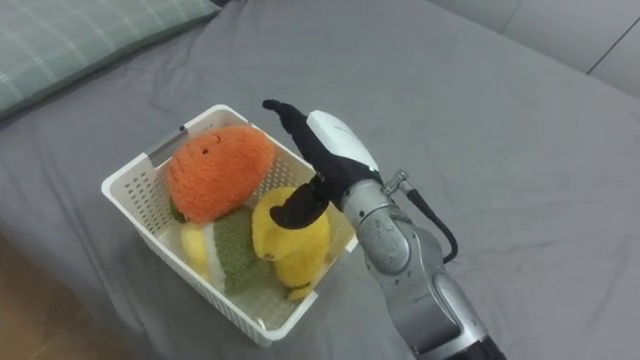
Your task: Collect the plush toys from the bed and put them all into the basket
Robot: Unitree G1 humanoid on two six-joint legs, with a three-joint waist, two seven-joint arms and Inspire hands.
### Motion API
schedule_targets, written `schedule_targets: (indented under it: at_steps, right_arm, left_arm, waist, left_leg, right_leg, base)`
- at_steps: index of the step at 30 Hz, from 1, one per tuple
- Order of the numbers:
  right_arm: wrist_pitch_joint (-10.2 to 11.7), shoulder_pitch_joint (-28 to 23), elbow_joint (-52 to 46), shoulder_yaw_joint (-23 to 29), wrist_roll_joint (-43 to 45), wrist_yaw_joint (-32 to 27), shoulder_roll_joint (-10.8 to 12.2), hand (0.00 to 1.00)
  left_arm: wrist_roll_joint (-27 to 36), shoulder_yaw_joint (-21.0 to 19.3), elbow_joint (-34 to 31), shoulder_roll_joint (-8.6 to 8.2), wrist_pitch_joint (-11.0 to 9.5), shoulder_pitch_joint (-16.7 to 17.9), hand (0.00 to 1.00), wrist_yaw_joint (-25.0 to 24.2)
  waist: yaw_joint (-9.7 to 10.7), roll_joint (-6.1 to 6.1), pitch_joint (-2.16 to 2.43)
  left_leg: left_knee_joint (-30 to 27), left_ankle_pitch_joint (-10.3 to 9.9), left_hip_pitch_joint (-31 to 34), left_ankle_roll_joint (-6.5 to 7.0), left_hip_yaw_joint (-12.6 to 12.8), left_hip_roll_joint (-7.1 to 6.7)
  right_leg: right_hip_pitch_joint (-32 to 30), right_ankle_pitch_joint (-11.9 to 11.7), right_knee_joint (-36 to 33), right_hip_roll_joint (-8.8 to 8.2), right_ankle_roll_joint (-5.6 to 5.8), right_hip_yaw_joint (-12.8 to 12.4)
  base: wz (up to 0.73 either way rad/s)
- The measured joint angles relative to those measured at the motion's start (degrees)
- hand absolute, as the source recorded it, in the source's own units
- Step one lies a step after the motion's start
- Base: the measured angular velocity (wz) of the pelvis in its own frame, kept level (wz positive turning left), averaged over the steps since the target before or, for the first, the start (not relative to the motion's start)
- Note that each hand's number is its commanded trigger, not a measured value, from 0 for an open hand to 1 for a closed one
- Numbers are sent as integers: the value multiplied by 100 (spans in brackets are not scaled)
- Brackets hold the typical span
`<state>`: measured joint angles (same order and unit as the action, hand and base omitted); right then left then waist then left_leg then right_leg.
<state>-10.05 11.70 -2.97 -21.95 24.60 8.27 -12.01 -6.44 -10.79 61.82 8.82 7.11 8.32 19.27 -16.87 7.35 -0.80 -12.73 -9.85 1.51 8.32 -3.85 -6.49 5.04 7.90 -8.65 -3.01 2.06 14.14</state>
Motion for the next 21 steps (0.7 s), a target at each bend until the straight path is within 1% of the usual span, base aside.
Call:
schedule_targets:
  at_steps: [4,5,6,8,9,10,11,12,13,14,15,16,17,18,20,21]
  right_arm:
    - [1,-6,-37,288,-408,-8,0,0]
    - [17,-38,-59,409,-503,-35,1,0]
    - [66,-138,-86,572,-535,-115,2,0]
    - [76,-275,-130,771,-535,-265,1,0]
    - [78,-382,-205,903,-604,-354,-6,0]
    - [100,-451,-245,987,-685,-405,-11,0]
    - [198,-601,-248,1152,-889,-519,-23,0]
    - [254,-795,-254,1361,-1079,-595,-25,0]
    - [254,-892,-263,1464,-1139,-635,-24,0]
    - [254,-1038,-263,1641,-1194,-718,-24,0]
    - [254,-1134,-264,1812,-1303,-822,-25,0]
    - [254,-1167,-266,1889,-1393,-871,-26,0]
    - [259,-1231,-267,2017,-1550,-984,-41,0]
    - [278,-1267,-266,2090,-1642,-1027,-47,0]
    - [331,-1452,-271,2311,-1993,-1263,-106,0]
    - [362,-1544,-272,2449,-2206,-1336,-122,0]
  left_arm:
    - [4,-60,2,12,0,74,0,3]
    - [3,-137,2,9,-1,77,0,2]
    - [4,-236,2,6,-2,78,0,2]
    - [4,-384,2,7,-8,122,0,10]
    - [6,-407,-5,24,-11,130,0,20]
    - [10,-434,-5,27,-11,145,0,26]
    - [6,-492,2,30,-10,190,0,33]
    - [5,-499,3,23,-12,249,0,36]
    - [2,-518,2,10,-14,251,0,35]
    - [3,-633,2,-41,-19,322,0,36]
    - [13,-709,2,-65,-21,368,0,35]
    - [23,-710,2,-58,-21,386,0,36]
    - [70,-704,3,-37,-24,410,0,35]
    - [97,-703,2,-32,-28,416,0,35]
    - [128,-702,-2,-33,-112,450,0,34]
    - [123,-714,-7,-33,-132,436,0,33]
  waist:
    - [84,-2,6]
    - [135,-6,7]
    - [150,-14,11]
    - [170,-31,19]
    - [279,-42,24]
    - [304,-49,27]
    - [404,-59,39]
    - [447,-88,49]
    - [449,-107,58]
    - [464,-146,85]
    - [572,-171,90]
    - [628,-175,88]
    - [764,-183,83]
    - [818,-190,77]
    - [962,-210,80]
    - [1051,-211,83]
  left_leg:
    - [-8,4,-19,6,0,-1]
    - [-22,7,-37,10,6,-1]
    - [-9,10,-67,14,22,-1]
    - [19,12,-110,17,59,0]
    - [17,15,-108,22,58,0]
    - [19,15,-110,23,58,-1]
    - [20,15,-128,24,68,0]
    - [42,16,-176,27,95,0]
    - [68,18,-201,31,136,4]
    - [121,21,-225,36,210,9]
    - [147,22,-240,38,250,9]
    - [149,22,-246,38,266,9]
    - [153,22,-259,38,294,16]
    - [160,21,-272,37,310,22]
    - [217,18,-325,30,446,55]
    - [223,14,-333,23,490,70]
  right_leg:
    - [25,0,2,2,0,-18]
    - [45,0,8,1,0,-28]
    - [57,0,9,0,0,-73]
    - [69,2,7,0,4,-170]
    - [67,2,1,-3,5,-164]
    - [69,0,1,-3,7,-164]
    - [79,-4,2,-3,12,-173]
    - [93,-5,0,-3,14,-235]
    - [95,-5,0,-3,16,-288]
    - [99,-2,-1,-3,19,-351]
    - [96,6,-4,-6,33,-416]
    - [95,11,-8,-8,40,-443]
    - [96,14,-8,-5,45,-474]
    - [100,14,-9,-4,45,-485]
    - [87,13,-8,5,45,-609]
    - [88,10,-7,9,46,-620]
  base:
    - [0]
    - [0]
    - [-3]
    - [-10]
    - [-5]
    - [0]
    - [-4]
    - [-10]
    - [-25]
    - [-30]
    - [-25]
    - [-15]
    - [-10]
    - [-16]
    - [-28]
    - [-25]
